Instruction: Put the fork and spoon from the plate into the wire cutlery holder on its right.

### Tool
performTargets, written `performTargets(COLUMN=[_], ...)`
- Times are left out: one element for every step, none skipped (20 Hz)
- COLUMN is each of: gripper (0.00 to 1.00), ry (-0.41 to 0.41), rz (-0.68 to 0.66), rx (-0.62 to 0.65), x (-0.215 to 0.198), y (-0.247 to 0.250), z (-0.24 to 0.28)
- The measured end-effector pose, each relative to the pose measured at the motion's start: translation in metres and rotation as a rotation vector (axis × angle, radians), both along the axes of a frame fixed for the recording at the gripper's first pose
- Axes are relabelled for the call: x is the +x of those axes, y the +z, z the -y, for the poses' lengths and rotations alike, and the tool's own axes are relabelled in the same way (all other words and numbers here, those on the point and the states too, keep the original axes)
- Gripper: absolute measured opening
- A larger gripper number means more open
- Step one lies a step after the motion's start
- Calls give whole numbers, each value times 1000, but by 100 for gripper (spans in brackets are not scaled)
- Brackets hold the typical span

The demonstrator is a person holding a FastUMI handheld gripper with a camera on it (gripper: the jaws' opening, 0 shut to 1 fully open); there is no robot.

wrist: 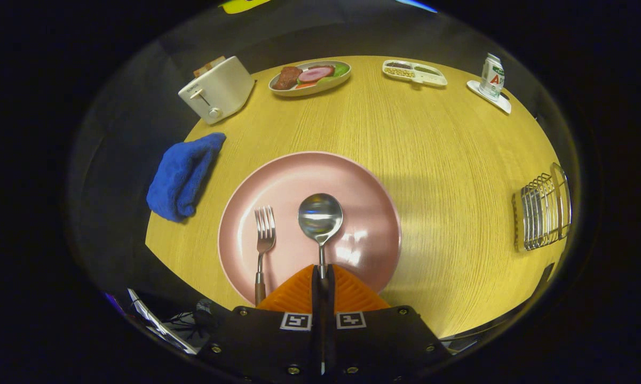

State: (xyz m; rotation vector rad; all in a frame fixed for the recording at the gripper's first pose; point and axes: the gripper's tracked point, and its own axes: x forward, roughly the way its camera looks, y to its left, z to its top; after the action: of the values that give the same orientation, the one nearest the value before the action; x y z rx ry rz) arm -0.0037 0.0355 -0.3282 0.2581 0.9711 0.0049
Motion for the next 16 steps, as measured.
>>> performTargets(gripper=[3, 3, 3, 3, 3, 3, 3, 2, 3, 3, 3, 3, 3, 3, 3, 3], ry=[-14, -31, -50, -70, -90, -110, -131, -153, -174, -196, -217, -240, -264, -287, -309, -331], rz=[10, 19, 31, 44, 57, 70, 82, 93, 105, 115, 124, 131, 140, 149, 157, 164], rx=[5, 12, 21, 26, 29, 33, 36, 38, 33, 29, 27, 28, 29, 28, 27, 27], x=[1, 3, 5, 6, 8, 10, 10, 10, 10, 8, 7, 5, 2, -2, -5, -8], y=[4, 9, 15, 22, 27, 33, 38, 44, 49, 53, 57, 61, 65, 70, 74, 77], z=[5, 10, 15, 21, 28, 36, 44, 53, 63, 73, 83, 92, 102, 111, 121, 130])
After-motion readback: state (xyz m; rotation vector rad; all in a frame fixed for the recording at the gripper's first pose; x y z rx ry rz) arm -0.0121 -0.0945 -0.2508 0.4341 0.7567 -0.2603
